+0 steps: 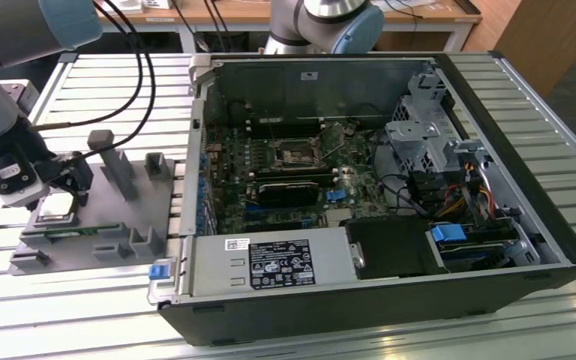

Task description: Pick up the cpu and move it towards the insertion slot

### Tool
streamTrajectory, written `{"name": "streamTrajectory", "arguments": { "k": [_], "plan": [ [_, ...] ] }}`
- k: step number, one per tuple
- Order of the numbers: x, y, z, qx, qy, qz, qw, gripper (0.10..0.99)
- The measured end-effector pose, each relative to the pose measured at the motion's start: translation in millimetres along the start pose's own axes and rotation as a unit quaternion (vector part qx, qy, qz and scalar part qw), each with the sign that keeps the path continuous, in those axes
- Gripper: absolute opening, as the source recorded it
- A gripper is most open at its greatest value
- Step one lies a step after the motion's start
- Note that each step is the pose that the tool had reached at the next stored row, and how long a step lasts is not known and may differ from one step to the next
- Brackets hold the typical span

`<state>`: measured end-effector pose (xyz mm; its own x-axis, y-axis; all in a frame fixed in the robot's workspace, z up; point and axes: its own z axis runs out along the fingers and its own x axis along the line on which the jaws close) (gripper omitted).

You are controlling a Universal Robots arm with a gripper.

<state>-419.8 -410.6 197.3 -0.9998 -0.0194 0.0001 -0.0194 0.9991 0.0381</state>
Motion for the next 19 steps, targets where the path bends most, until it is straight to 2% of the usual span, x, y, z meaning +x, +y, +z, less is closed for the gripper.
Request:
{"name": "streamTrajectory", "arguments": {
  "k": [3,7,15,16,17,18,19],
  "plan": [
    [0.5,-2.7,4.6,-0.0001,-0.0001,0.000,1.0000,0.776],
    [8.7,-2.4,6.2,-0.0010,-0.0006,0.002,1.0000,0.776],
    [7.3,1.8,13.8,-0.0010,-0.0004,0.005,1.0000,0.776],
    [7.3,2.0,14.4,-0.0011,-0.0004,0.005,1.0000,0.761],
    [7.3,1.9,14.7,-0.0012,-0.0003,0.005,1.0000,0.698],
    [7.3,1.9,14.7,-0.0014,-0.0002,0.005,1.0000,0.698],
    [7.3,2.0,14.8,-0.0017,-0.0003,0.005,1.0000,0.639]
  ]
}}
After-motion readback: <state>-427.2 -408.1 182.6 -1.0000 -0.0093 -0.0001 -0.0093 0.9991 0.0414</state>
